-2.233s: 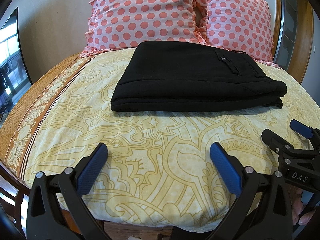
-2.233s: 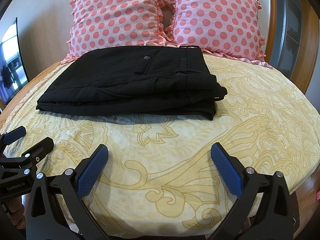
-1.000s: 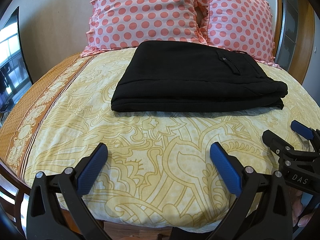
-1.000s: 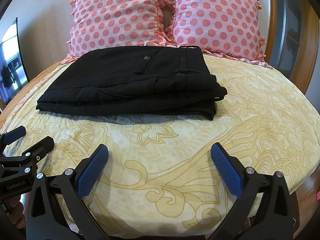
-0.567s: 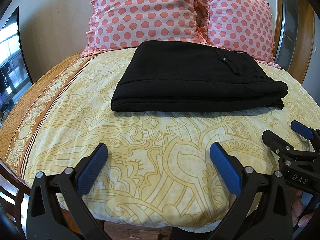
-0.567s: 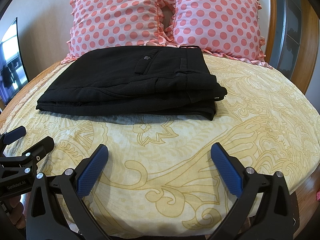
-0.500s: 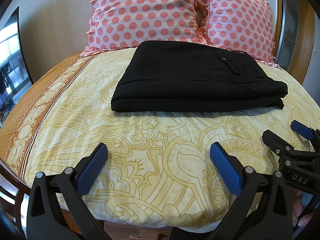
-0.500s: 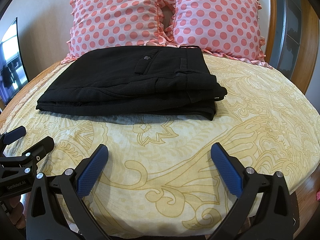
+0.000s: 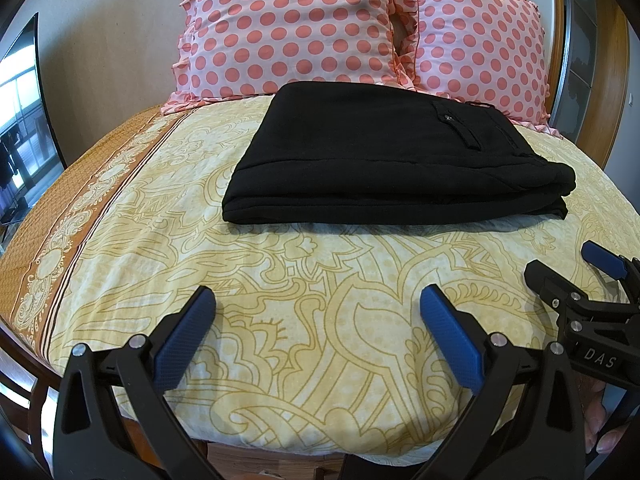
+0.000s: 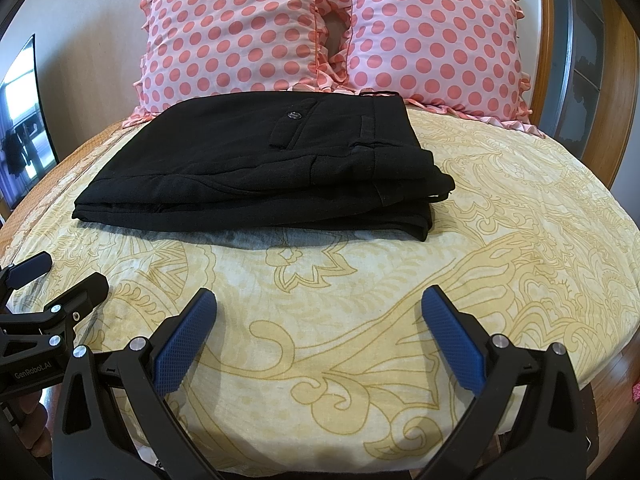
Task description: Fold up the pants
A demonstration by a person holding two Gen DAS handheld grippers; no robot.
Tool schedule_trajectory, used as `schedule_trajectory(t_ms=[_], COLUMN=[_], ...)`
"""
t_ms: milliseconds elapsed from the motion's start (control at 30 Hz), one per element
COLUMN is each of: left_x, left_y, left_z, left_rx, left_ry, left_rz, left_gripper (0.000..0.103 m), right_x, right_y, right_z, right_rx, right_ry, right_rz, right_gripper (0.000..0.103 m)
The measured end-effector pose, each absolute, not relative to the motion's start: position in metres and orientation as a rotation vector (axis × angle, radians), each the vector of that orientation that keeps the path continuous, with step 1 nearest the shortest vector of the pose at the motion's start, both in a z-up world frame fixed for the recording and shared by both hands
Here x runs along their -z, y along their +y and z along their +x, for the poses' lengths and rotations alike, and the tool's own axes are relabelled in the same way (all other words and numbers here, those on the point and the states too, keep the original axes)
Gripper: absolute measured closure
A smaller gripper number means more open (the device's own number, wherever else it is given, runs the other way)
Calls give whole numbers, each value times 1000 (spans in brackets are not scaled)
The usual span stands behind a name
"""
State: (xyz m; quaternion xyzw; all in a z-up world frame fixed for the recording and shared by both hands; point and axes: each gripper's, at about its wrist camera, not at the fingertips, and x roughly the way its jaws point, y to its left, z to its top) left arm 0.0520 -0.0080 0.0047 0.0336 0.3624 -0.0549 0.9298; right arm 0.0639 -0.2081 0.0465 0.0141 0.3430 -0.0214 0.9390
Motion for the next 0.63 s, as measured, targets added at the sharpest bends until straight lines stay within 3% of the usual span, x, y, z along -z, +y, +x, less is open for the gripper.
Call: schedule_trajectory(t_ms=[633], left_x=[-4], left_y=[-9], left_z=[53], left_rx=[111], left_ry=[744], left_rz=[70], left_gripper=[2], right_x=[-46], right_y=[-208], right_z=[64], right_rx=[44], right_ry=[700], right_rz=[29], right_gripper=[1])
